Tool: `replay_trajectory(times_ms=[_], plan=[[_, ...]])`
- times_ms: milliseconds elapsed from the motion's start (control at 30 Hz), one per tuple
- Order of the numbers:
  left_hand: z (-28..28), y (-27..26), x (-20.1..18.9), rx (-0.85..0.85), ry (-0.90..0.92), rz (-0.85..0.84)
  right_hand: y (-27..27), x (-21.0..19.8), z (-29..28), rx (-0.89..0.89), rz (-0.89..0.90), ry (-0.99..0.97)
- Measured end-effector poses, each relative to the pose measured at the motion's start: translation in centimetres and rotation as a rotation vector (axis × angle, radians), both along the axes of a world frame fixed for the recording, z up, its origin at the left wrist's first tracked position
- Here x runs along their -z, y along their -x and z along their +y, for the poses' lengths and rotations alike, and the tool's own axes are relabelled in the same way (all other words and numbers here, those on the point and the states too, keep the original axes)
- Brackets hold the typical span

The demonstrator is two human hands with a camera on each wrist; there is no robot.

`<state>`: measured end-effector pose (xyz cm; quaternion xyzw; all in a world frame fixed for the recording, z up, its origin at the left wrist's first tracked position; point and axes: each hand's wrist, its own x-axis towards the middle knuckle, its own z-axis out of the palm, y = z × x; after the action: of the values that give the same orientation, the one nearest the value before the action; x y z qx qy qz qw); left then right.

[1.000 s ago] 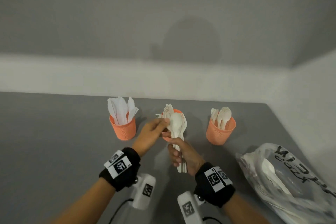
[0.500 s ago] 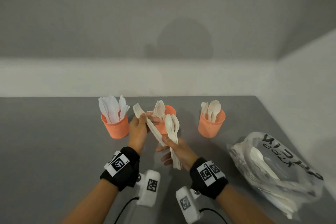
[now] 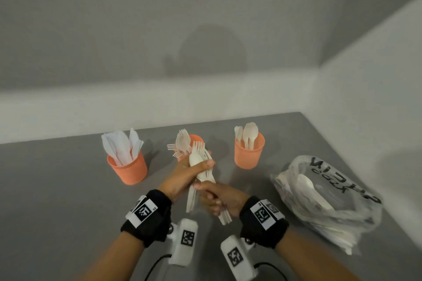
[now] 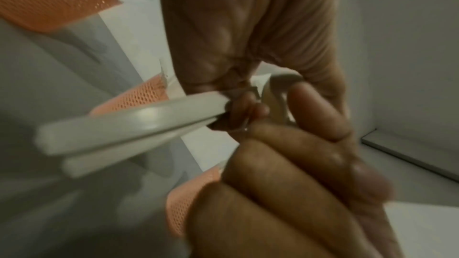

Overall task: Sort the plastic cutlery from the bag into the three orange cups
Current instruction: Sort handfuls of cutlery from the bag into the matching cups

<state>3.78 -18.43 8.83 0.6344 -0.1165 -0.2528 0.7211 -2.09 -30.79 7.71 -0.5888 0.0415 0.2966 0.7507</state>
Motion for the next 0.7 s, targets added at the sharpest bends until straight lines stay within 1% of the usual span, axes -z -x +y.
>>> replay_trajectory(times_ms=[67, 100, 133, 200, 267, 300, 333, 367, 400, 467, 500, 533, 600, 633, 700], plan=[[-0.7, 0.3, -0.5, 0.043, 0.036, 0.030, 0.2, -0.2, -0.3, -0.115, 0.047, -0.114], [-1.0, 0.4, -0.8, 0.023, 0.014, 0.024, 0.2, -0.5, -0.5, -0.136, 0.058, -0.123], [-1.4, 0.5, -1.1, -0.031, -0.025, 0.005, 0.2, -0.5, -0.6, -0.120, 0.052, -0.073], [-2.2, 0.3, -1.2, -0.216, -0.130, -0.040, 0.0, -0.3, -0.5, 0.022, -0.056, 0.147], [-2.8, -0.2, -0.8, -0.378, -0.225, -0.098, -0.2, 0.5, -0.5, 0.208, -0.241, 0.402], [-3.1, -0.2, -0.8, -0.403, -0.241, -0.118, -0.3, 0.8, -0.4, 0.266, -0.286, 0.457], [-3.4, -0.1, -0.8, -0.407, -0.231, -0.125, -0.3, 1.2, -0.5, 0.307, -0.295, 0.457], [-3.6, 0.0, -0.9, -0.390, -0.196, -0.113, -0.2, 1.4, -0.6, 0.345, -0.258, 0.395], [-3.7, 0.1, -0.9, -0.365, -0.150, -0.079, -0.1, 1.5, -1.0, 0.373, -0.191, 0.285], [-3.5, -0.1, -0.2, -0.311, -0.062, 0.040, 0.2, 1.3, -2.0, 0.392, -0.054, 0.019], [-3.3, -0.3, 0.2, -0.300, -0.035, 0.111, 0.4, 1.3, -2.5, 0.394, -0.022, -0.072], [-3.0, -0.4, 0.6, -0.302, -0.006, 0.178, 0.5, 1.4, -3.0, 0.395, -0.017, -0.121], [-2.7, -0.3, 1.3, -0.311, 0.047, 0.276, 0.6, 1.5, -3.7, 0.384, -0.037, -0.136], [-2.8, 0.1, 1.4, -0.304, 0.063, 0.296, 0.6, 1.4, -4.0, 0.378, -0.043, -0.130], [-3.2, 0.9, 1.4, -0.265, 0.043, 0.254, 0.9, 1.4, -4.3, 0.357, -0.042, -0.123]])
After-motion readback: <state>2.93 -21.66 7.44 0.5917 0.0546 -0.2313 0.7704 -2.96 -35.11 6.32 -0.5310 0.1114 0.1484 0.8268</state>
